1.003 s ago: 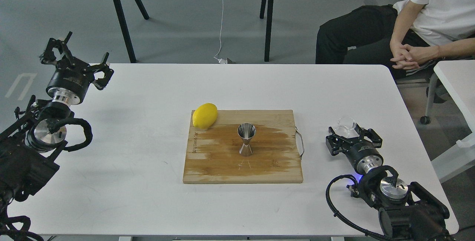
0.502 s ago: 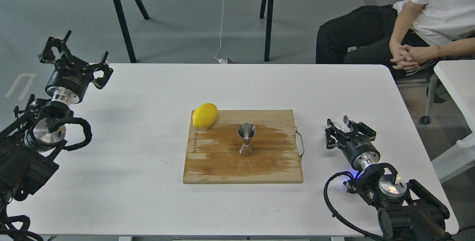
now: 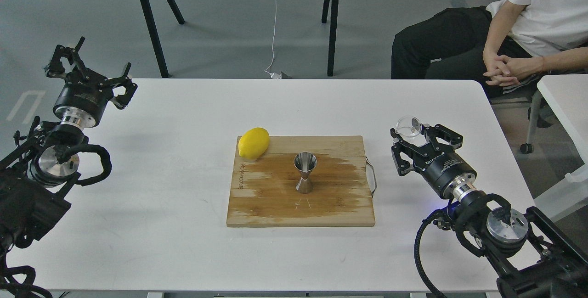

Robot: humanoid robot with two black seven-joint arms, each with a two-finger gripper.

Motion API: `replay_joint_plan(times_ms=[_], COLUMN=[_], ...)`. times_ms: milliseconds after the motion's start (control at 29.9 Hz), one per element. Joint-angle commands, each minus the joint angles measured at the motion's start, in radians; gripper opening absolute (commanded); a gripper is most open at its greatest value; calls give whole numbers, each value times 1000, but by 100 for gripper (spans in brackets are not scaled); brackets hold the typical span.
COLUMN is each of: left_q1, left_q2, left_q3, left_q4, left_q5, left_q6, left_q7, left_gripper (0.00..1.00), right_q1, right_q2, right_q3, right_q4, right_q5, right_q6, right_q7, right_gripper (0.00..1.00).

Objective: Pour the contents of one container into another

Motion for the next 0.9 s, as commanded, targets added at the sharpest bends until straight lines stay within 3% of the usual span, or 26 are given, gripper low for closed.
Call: replay_joint_plan(times_ms=[0,234,869], left_q1=[0,0,2], left_q2=[1,0,7], left_q3=[0,-1,-3], left_q4=[0,0,0], left_q5=[2,2,2], left_q6=[0,0,0], left_q7=[1,-2,-8], left_gripper=[100,100,100], right_q1=[12,52,140], right_q2=[10,57,142], right_q3=[-44,-87,-241], right_q4=[74,99,96], right_q5=[-173,-384,-625], right_q6=[-91,-138,-175], right_q7=[0,-1,0], right_gripper=[39,39,39])
